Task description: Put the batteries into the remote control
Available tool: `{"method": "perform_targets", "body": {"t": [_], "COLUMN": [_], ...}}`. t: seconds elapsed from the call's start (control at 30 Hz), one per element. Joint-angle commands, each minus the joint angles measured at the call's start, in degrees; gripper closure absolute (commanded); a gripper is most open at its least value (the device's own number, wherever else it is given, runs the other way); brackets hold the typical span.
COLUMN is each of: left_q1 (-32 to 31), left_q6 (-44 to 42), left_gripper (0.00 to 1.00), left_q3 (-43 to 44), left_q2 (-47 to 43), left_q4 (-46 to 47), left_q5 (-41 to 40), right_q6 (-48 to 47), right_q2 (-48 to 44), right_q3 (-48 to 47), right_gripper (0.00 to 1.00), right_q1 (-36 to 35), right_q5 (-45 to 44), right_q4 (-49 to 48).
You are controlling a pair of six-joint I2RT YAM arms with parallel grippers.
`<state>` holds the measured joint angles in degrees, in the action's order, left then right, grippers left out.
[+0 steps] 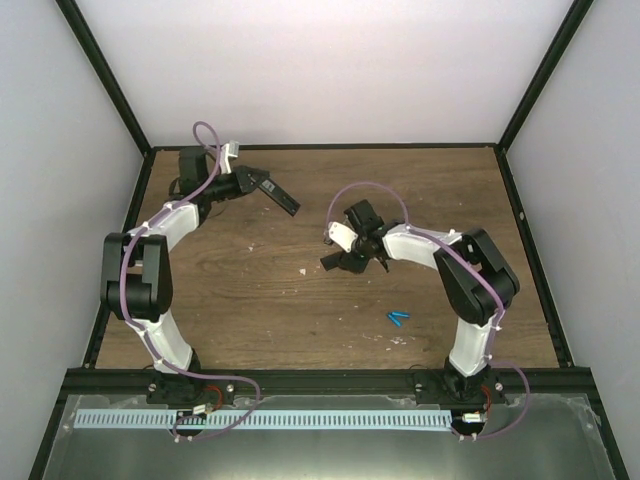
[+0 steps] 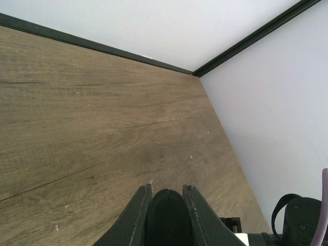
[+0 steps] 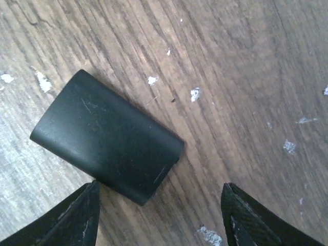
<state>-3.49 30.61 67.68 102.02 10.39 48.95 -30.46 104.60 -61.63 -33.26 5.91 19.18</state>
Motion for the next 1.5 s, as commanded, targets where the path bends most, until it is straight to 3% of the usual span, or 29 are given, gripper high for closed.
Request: {"method": "perform_targets", "body": {"t": [0.0,0.33,0.77,0.93,1.27,1.47], "left_q1": [0.6,1.1,2.1,2.4,2.8,4.4], "left_q6": [-1.2,-1.4,-1.8,-1.7,-1.7,-0.6], "left_gripper": [1.0,1.0,1.0,1.0,1.0,1.0], "left_q3": [0.1,0.9,0.6,0.3,-0.2,-0.5], "left_q2": [-1.9,-1.9,-2.8,-3.1,-3.5,-3.0], "left_q4": [-0.1,-0.9,-1.3,-1.1,-1.0,0.1], "left_q5": [0.4,0.3,0.4,0.5,0.4,-0.6], "right_q6": [-0.9,-0.5,-0.3,1.4,4.4,8.6], "right_q2": [2.0,7.1,10.8,12.4,6.3,5.8], "right_q3": [-2.6,-8.6,-14.4,-15.1,-16.0,-19.0], "right_gripper": [0.4,0.4,0.4,0.4,0.39,0.32], "right_q1": [-0.3,-0.2,-2.0,-3.1,-3.2,-4.8], "right_q5": [-3.6,-7.0,-0.4,-3.1,-3.0,0.7], "right_q4": [-0.5,-2.5,-3.7,-4.0,-2.1,-4.1]}}
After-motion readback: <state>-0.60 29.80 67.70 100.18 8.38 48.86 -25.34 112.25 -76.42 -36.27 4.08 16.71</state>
